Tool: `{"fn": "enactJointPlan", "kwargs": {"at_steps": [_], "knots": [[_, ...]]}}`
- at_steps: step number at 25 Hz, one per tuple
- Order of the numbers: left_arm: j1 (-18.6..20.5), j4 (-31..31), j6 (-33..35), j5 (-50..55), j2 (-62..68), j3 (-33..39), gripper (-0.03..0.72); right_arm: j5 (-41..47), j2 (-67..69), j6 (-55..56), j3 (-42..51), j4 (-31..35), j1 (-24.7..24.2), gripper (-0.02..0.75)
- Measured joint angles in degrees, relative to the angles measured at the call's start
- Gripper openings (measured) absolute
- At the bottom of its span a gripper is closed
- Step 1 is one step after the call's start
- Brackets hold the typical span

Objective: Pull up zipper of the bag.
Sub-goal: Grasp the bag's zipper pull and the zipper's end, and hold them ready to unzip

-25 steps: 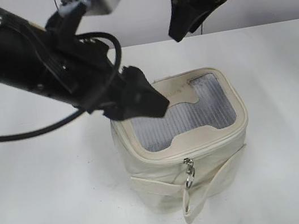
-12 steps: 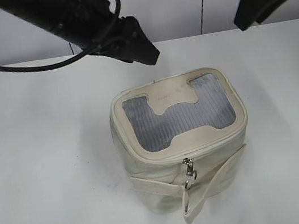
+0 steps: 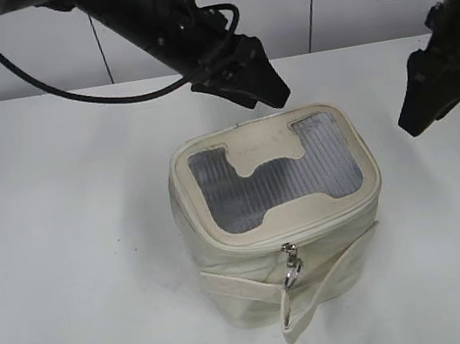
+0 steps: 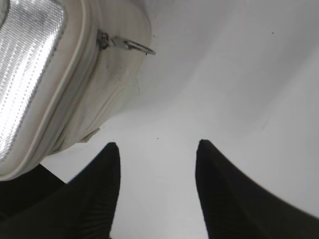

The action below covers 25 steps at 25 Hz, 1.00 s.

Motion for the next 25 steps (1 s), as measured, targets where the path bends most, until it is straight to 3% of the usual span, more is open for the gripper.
{"fn": "enactJointPlan", "kwargs": {"at_steps": [5, 11, 15, 18, 21, 25], "knots": [[-0.06, -2.11, 0.0, 2.61, 3.57, -3.72, 0.475, -2.81, -0.51, -1.95, 4.01, 0.84, -0.49, 0.39], [-1.13, -3.72, 0.0, 3.26, 6.08, -4.12, 0.475, -4.51, -0.51, -9.98, 6.48, 8.59, -0.6, 0.39], [-2.06, -3.97, 0.0, 3.46, 6.98, -4.3, 0.464, -6.39, 0.79, -12.47, 6.55, 9.84, -0.6, 0.39], [-2.49, -4.11, 0.0, 3.69, 7.12, -4.49, 0.323, -7.33, 2.06, -13.91, 6.59, 10.13, -0.6, 0.39], [-2.49, -3.41, 0.0, 3.63, 7.23, -4.54, 0.078, -7.99, 2.96, -14.99, 6.59, 10.25, -0.6, 0.39], [-2.49, -3.47, 0.0, 4.32, 7.52, -4.67, 0.042, -8.29, 4.25, -16.9, 6.61, 11.31, -0.6, 0.39]]}}
